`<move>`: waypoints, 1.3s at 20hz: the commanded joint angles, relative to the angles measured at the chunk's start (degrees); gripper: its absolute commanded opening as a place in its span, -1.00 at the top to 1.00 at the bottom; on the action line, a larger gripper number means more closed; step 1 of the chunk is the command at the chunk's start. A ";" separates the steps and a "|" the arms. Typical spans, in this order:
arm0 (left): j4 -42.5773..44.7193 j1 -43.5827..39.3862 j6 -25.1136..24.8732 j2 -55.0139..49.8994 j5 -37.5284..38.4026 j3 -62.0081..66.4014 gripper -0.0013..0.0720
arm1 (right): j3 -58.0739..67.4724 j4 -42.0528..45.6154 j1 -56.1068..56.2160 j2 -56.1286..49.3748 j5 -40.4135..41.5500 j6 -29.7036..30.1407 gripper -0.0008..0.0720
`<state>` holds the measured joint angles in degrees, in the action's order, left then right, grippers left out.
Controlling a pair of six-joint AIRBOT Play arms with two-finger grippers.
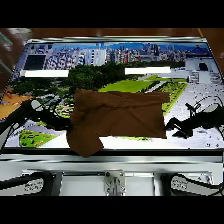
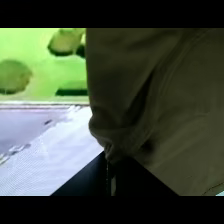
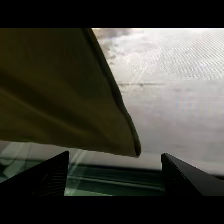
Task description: Fold the shirts.
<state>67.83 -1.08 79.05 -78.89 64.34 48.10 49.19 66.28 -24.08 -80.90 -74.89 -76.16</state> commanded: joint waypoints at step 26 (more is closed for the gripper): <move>-0.09 0.00 1.77 28.92 -8.24 76.39 0.85 | 57.22 5.14 8.55 39.78 20.04 -3.56 0.81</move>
<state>67.40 -1.10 80.60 -55.55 62.87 117.40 98.13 65.65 -15.64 -49.32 -61.47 -74.17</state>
